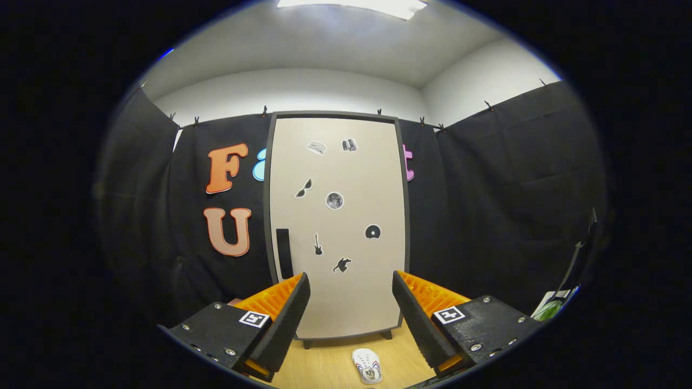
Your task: Open the shoe cabinet door, grab the shoes and put them into the shoe cabinet, then close the shoe cabinet door.
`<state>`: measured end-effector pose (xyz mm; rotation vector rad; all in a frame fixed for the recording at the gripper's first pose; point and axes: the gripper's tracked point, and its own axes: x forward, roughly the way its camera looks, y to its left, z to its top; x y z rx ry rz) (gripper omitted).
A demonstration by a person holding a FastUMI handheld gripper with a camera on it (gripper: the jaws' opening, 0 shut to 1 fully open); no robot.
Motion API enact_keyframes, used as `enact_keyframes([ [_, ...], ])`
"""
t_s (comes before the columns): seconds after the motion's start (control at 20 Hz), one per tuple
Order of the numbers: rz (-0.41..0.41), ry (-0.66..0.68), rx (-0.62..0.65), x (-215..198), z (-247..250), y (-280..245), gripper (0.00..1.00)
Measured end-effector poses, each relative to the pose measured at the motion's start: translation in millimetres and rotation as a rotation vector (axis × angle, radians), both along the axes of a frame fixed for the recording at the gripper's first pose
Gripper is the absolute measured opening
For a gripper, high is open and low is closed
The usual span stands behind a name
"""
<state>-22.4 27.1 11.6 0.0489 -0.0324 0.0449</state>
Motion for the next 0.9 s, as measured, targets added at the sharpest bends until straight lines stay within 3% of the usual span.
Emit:
enact_keyframes([
  [0.55, 0.020, 0.017, -0.019, 13, -10, 19, 0.95],
  [0.9, 0.081, 0.055, -0.039, 40, -30, 64, 0.95],
])
